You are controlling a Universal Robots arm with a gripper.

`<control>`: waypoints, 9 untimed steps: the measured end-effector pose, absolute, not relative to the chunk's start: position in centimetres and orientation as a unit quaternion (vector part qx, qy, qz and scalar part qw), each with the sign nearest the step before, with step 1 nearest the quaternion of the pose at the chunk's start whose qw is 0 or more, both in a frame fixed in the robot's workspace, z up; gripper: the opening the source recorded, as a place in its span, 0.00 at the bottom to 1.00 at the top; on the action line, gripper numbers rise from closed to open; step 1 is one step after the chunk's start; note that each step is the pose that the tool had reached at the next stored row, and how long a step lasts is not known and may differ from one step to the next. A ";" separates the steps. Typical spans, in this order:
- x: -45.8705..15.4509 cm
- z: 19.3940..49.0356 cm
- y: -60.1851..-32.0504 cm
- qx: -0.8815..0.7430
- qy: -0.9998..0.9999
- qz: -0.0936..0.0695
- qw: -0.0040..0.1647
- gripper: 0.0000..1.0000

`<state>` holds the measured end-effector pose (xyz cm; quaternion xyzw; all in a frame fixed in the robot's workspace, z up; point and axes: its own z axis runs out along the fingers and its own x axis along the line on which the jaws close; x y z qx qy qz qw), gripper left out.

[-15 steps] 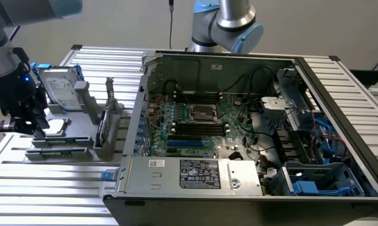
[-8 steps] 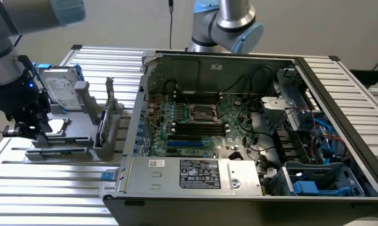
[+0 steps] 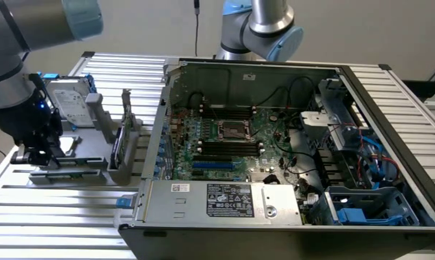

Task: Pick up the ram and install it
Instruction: 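Pick up the ram and move it above insertion slot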

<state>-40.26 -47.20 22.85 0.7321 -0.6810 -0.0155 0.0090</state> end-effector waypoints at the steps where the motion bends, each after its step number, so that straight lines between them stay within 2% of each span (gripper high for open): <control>1: -40.2 22.7 -47.3 0.732 -0.681 -0.016 0.009 0.33; 9: -39.7 21.2 -48.0 0.732 -0.681 -0.016 0.009 0.33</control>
